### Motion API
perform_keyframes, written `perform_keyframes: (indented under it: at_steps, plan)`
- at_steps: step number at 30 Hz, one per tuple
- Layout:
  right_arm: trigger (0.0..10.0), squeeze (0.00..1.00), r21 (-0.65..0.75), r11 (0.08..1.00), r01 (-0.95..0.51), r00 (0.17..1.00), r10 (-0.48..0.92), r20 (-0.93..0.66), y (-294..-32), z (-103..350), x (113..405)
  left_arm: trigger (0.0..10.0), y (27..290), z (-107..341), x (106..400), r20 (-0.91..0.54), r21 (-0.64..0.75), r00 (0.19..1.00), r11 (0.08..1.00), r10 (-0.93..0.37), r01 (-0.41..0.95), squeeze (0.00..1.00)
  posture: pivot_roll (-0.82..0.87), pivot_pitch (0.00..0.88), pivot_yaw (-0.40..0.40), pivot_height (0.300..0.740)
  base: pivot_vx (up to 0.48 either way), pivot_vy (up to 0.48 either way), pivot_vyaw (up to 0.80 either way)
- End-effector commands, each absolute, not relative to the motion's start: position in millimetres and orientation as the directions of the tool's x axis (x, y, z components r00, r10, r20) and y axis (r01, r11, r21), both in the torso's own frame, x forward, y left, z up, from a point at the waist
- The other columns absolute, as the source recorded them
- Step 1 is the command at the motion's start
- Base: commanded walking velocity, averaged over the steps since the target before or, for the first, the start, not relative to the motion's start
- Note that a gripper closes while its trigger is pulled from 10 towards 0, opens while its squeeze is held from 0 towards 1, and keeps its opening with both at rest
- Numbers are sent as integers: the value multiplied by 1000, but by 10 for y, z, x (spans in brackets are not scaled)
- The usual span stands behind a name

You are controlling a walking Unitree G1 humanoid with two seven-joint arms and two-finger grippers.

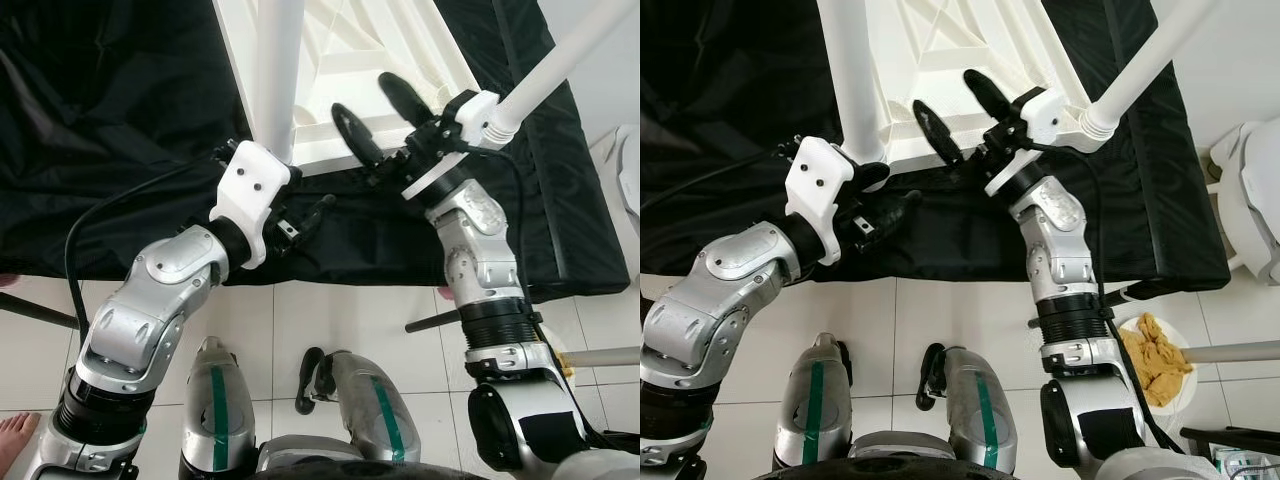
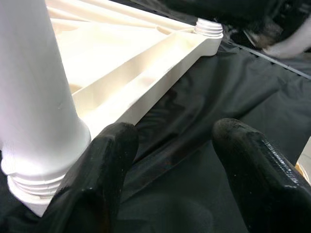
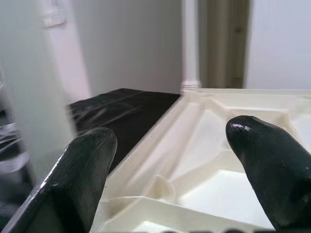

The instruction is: Building children table

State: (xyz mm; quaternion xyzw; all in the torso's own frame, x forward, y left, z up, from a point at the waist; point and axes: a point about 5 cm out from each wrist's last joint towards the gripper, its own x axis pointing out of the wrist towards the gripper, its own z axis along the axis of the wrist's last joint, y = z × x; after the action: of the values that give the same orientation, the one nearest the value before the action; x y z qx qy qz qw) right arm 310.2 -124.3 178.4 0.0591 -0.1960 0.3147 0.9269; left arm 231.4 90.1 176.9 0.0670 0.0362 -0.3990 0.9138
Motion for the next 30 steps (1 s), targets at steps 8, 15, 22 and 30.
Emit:
perform_keyframes:
  at_steps: [8, 15, 22, 30]
  plan:
    - [10000, 0, 16, 858, -514, 798, 471, 376, -1383, 1723, 3156, 10000, 744, 1806, 2372, -96, 108, 638, 629, -764, 770, 0, 149, 88, -142, 740, 0, 0, 0]
    - [10000, 0, 28, 883, -469, 821, 425, 380, -1439, 1729, 3165, 10000, 662, 1838, 2473, -68, 113, 657, 648, -751, 753, 0, 134, 88, -136, 740, 0, 0, 0]
    - [10000, 0, 44, 901, -433, 838, 383, 389, -1466, 1734, 3144, 10000, 563, 1885, 2613, -38, 101, 706, 700, -707, 707, 0, 125, 90, -133, 740, 0, 0, 0]
    - [10000, 0, 56, 897, -439, 834, 384, 395, -1396, 1730, 3103, 10000, 509, 1862, 2728, -47, 90, 768, 763, -638, 640, 0, 124, 85, -126, 740, 0, 0, 0]
